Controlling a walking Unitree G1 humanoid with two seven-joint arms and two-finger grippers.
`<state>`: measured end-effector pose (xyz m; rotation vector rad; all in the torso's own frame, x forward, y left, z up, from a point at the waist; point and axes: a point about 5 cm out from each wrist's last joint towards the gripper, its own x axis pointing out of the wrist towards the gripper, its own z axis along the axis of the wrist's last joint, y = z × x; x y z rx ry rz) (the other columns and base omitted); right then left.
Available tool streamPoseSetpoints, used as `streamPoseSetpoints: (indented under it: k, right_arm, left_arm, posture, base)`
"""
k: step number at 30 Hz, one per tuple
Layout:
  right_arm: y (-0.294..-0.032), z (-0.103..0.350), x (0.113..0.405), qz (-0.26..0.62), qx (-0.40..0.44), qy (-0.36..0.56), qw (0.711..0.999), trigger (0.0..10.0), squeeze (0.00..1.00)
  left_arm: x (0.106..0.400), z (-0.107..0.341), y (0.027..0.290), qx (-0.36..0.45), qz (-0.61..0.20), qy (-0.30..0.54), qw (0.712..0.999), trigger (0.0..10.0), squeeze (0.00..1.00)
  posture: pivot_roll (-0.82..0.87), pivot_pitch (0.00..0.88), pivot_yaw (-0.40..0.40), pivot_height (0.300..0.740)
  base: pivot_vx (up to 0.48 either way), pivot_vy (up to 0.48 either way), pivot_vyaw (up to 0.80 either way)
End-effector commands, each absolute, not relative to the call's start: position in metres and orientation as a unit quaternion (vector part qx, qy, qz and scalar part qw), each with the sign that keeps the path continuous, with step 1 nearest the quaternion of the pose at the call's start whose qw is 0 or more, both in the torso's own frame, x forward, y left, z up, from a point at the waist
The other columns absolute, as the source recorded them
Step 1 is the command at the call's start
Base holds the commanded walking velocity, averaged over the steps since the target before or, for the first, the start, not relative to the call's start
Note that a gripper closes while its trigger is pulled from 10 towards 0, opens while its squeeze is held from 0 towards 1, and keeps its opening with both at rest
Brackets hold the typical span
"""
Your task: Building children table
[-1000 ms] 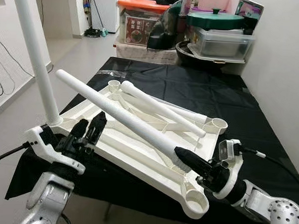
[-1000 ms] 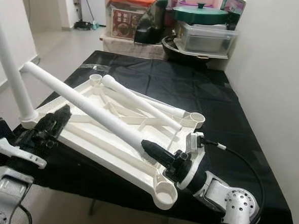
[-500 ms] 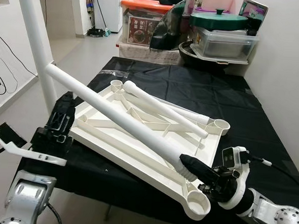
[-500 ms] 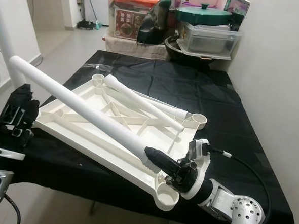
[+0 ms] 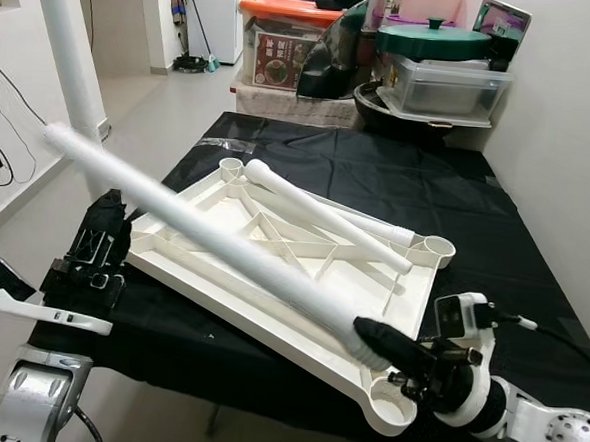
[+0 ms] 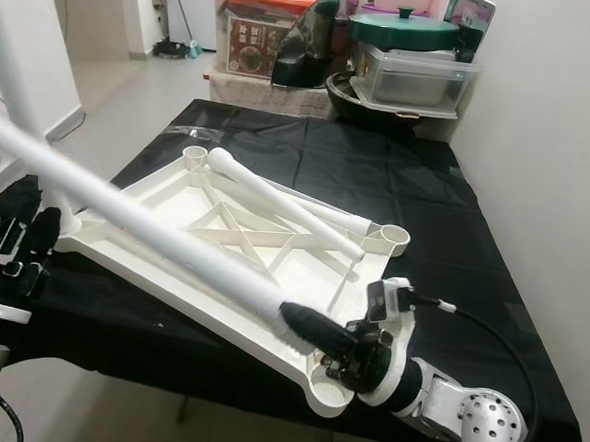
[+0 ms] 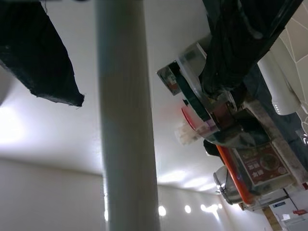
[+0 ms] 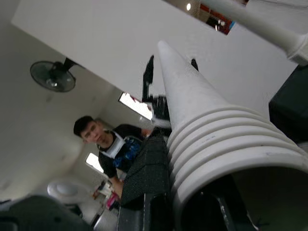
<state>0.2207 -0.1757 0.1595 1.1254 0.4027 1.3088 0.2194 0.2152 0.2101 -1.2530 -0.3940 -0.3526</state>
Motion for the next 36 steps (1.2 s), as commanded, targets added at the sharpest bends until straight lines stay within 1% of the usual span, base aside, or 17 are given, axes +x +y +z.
streamPoseSetpoints:
  k: [1,7,15,16,24,32,33,34,35,36]
  right_arm:
    - [-0.173,0.163,0.217,0.589,0.485,0.174,0.622,0.0,0.0]
    - [-0.169,0.159,0.212,0.599,0.466,0.199,0.62,0.0,0.0]
    - [-0.168,0.158,0.211,0.6,0.465,0.2,0.62,0.0,0.0]
    - [-0.168,0.158,0.211,0.601,0.464,0.2,0.62,0.0,0.0]
    - [-0.167,0.156,0.213,0.6,0.456,0.2,0.626,0.0,0.0]
    - [-0.166,0.156,0.214,0.603,0.455,0.191,0.627,0.0,0.0]
    - [-0.166,0.157,0.216,0.599,0.451,0.186,0.635,0.0,0.0]
    - [-0.166,0.158,0.22,0.597,0.449,0.173,0.642,10.0,0.0]
    - [-0.166,0.159,0.224,0.59,0.439,0.157,0.659,10.0,0.52]
    - [-0.166,0.159,0.224,0.59,0.439,0.157,0.659,10.0,0.52]
  left_arm:
    - [0.22,0.207,0.216,-0.586,-0.164,-0.175,0.774,10.0,0.0]
    - [0.22,0.208,0.217,-0.587,-0.17,-0.175,0.772,10.0,0.0]
    - [0.22,0.208,0.217,-0.589,-0.171,-0.175,0.77,10.0,0.0]
    - [0.22,0.208,0.218,-0.595,-0.166,-0.177,0.766,0.0,0.0]
    - [0.221,0.204,0.22,-0.608,-0.153,-0.17,0.76,0.0,0.0]
    - [0.223,0.201,0.22,-0.61,-0.141,-0.166,0.761,0.0,0.0]
    - [0.223,0.201,0.221,-0.608,-0.139,-0.168,0.763,0.0,0.0]
    - [0.226,0.201,0.222,-0.602,-0.132,-0.165,0.77,0.0,0.0]
    - [0.229,0.201,0.222,-0.598,-0.128,-0.159,0.775,1.2,0.0]
    - [0.229,0.201,0.222,-0.598,-0.128,-0.159,0.775,1.2,0.0]
  posture:
    - [0.11,0.0,-0.084,0.74]
    - [0.11,0.0,-0.085,0.74]
    - [0.11,0.0,-0.083,0.74]
    - [0.11,0.0,-0.084,0.74]
    - [0.11,0.0,-0.085,0.74]
    - [0.11,0.0,-0.086,0.74]
    - [0.11,0.0,-0.085,0.74]
    - [0.11,0.0,-0.084,0.74]
    - [0.11,0.0,-0.085,0.74]
    - [0.11,0.0,-0.085,0.74]
  base:
    - [0.0,0.0,0.0]
    - [0.0,0.0,0.0]
    - [0.0,0.0,0.0]
    - [0.0,0.0,0.0]
    - [0.0,0.0,0.0]
    - [0.0,0.0,0.0]
    - [0.0,0.0,0.0]
    - [0.0,0.0,0.0]
    - [0.0,0.0,0.0]
    - [0.0,0.0,0.0]
